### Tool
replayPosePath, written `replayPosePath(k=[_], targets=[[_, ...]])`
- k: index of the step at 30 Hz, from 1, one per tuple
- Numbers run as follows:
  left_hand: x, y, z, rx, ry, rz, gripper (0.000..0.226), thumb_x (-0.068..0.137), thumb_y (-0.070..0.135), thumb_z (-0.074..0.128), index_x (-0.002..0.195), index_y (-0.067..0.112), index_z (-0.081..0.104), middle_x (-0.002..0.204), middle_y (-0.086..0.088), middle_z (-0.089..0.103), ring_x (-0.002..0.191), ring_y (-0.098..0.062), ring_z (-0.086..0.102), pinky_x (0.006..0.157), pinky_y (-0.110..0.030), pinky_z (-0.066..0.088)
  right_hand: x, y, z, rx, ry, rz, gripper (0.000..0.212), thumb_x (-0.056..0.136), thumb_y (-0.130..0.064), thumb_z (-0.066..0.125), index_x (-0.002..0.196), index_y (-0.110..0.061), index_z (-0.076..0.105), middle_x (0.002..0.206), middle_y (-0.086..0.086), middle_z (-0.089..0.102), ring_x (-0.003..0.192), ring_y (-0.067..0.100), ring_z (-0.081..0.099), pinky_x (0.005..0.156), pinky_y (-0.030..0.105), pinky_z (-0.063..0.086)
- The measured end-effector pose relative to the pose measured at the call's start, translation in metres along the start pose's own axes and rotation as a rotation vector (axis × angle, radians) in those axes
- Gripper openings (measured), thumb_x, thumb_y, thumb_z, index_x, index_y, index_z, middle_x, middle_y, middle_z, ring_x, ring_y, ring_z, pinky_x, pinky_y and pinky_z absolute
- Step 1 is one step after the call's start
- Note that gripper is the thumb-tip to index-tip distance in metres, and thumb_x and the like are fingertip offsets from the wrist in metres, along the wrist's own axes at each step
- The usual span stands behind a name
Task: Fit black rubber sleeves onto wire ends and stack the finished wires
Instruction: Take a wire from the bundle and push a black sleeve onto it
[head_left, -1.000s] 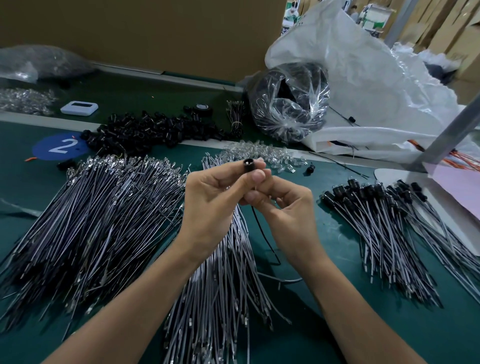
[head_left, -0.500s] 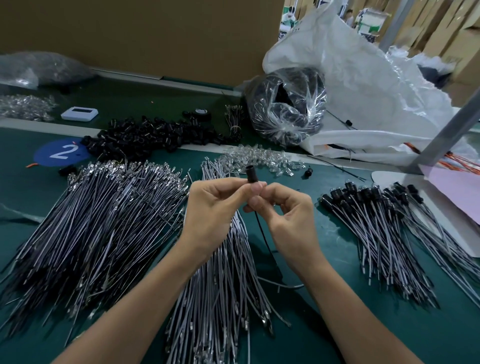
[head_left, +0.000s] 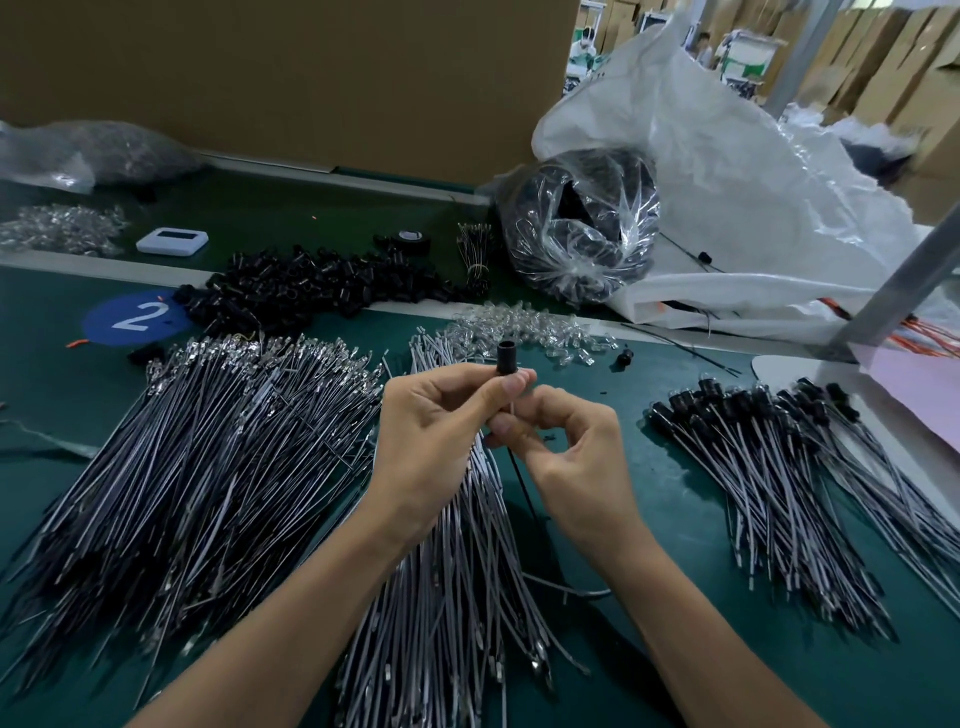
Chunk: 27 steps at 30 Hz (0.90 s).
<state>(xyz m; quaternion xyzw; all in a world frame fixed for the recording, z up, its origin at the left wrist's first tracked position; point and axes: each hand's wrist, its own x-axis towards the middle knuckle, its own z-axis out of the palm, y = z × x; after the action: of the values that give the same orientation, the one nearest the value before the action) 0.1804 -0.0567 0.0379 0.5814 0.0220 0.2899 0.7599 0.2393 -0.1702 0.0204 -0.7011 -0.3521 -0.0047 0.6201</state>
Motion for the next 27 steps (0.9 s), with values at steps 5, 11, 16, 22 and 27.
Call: replayPosePath(k=[5, 11, 16, 22, 27], targets=[[0.001, -0.004, 0.001, 0.002, -0.021, -0.138, 0.022, 0.069, 0.025, 0.076, 0.089, 0.015, 0.078, 0.085, -0.009, 0.077, 0.079, -0.019, 0.074, 0.069, -0.024, 0.058, 0.000, 0.004, -0.004, -0.196, 0.012, 0.015, 0.020, 0.078, 0.001, 0.075, 0.073, -0.018, 0.074, 0.073, -0.006, 0.070, 0.073, 0.009, 0.066, 0.073, 0.025, 0.052], [0.008, -0.008, -0.004, -0.001, 0.164, -0.210, 0.012, 0.083, 0.011, 0.072, 0.095, 0.009, 0.071, 0.077, -0.011, 0.076, 0.069, -0.019, 0.074, 0.065, -0.024, 0.058, 0.024, -0.001, -0.019, -0.384, -0.017, 0.071, 0.024, 0.096, -0.028, 0.061, 0.082, -0.017, 0.077, 0.074, -0.011, 0.073, 0.068, 0.007, 0.068, 0.067, 0.030, 0.056], [0.011, -0.009, -0.013, 0.202, 0.079, -0.266, 0.010, 0.090, 0.023, 0.066, 0.097, 0.017, 0.067, 0.080, -0.006, 0.076, 0.058, -0.023, 0.071, 0.059, -0.035, 0.060, 0.080, 0.023, -0.042, -1.000, -0.092, 0.175, 0.045, 0.082, 0.008, 0.053, 0.114, -0.019, 0.070, 0.117, 0.006, 0.068, 0.105, 0.026, 0.061, 0.086, 0.039, 0.053], [0.012, -0.013, -0.015, 0.338, -0.104, -0.304, 0.010, 0.100, 0.012, 0.054, 0.100, 0.021, 0.059, 0.078, 0.000, 0.075, 0.067, -0.009, 0.069, 0.064, -0.020, 0.056, 0.093, 0.051, -0.054, -1.069, -0.140, 0.107, 0.037, 0.085, 0.011, 0.055, 0.111, -0.009, 0.073, 0.117, 0.011, 0.063, 0.100, 0.033, 0.061, 0.082, 0.039, 0.051], [0.012, -0.010, -0.015, 0.160, -0.062, -0.284, 0.017, 0.099, 0.017, 0.053, 0.114, 0.016, 0.046, 0.085, -0.004, 0.077, 0.070, -0.017, 0.072, 0.072, -0.024, 0.058, 0.100, 0.055, -0.062, -1.119, -0.176, 0.143, 0.015, 0.090, -0.001, 0.060, 0.099, -0.006, 0.070, 0.109, 0.010, 0.062, 0.095, 0.031, 0.060, 0.074, 0.034, 0.046]])
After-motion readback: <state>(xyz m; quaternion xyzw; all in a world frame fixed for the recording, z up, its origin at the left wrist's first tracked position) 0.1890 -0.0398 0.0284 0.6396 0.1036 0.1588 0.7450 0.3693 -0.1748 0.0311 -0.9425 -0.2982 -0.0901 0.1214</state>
